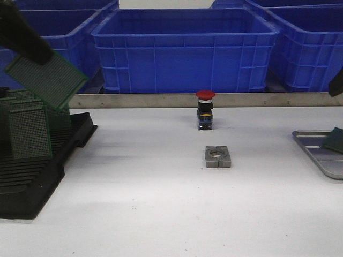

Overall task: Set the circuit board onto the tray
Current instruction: 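Grasp a second green board from the rack with the left gripper, then carry the second board toward the right gripper and grasp it there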

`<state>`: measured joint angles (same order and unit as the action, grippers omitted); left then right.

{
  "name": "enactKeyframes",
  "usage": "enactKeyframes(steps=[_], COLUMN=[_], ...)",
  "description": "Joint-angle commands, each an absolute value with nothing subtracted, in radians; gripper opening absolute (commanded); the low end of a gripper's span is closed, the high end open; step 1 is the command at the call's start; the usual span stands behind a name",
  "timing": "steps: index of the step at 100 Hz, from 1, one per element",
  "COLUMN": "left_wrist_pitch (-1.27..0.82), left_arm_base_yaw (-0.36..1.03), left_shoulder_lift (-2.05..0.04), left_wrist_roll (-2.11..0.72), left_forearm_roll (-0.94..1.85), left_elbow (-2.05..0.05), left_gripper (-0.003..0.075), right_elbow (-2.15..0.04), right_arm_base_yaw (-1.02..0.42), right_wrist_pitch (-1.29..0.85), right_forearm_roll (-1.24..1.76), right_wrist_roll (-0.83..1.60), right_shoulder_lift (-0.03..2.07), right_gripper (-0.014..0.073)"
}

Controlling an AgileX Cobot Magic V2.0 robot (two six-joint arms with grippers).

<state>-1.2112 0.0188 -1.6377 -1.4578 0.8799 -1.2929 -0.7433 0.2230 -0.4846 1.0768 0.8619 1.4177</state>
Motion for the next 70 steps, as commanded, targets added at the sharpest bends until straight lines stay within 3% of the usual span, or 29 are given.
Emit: enactKeyframes(steps=[1, 34, 70], left_wrist_pitch=[-1.288, -1.195, -1.170], left_arm_base_yaw=[0.073, 0.283, 0.351], left_shoulder_lift=[-1.600, -1.600, -1.600], left_wrist_roll=[-1.450, -1.450, -1.450], left_forearm_roll=[1.016, 1.124, 1.170], left_elbow=[-1.323, -1.323, -1.323], left_gripper=[-0.0020, -0.0020, -0.0020], right_elbow=[-0.771, -0.772, -0.775], right_arm_base_yaw=[0.228, 0.148, -0.174], right_wrist_pitch=[-0.561, -0.812, -0.786], right_forearm_roll=[1.096, 1.097, 1.138], right_wrist_roll=[0.898, 1.101, 1.603], right_shoulder_lift=[1.390, 1.390, 1.390], right_gripper=[0.0622, 0.0622, 0.0622])
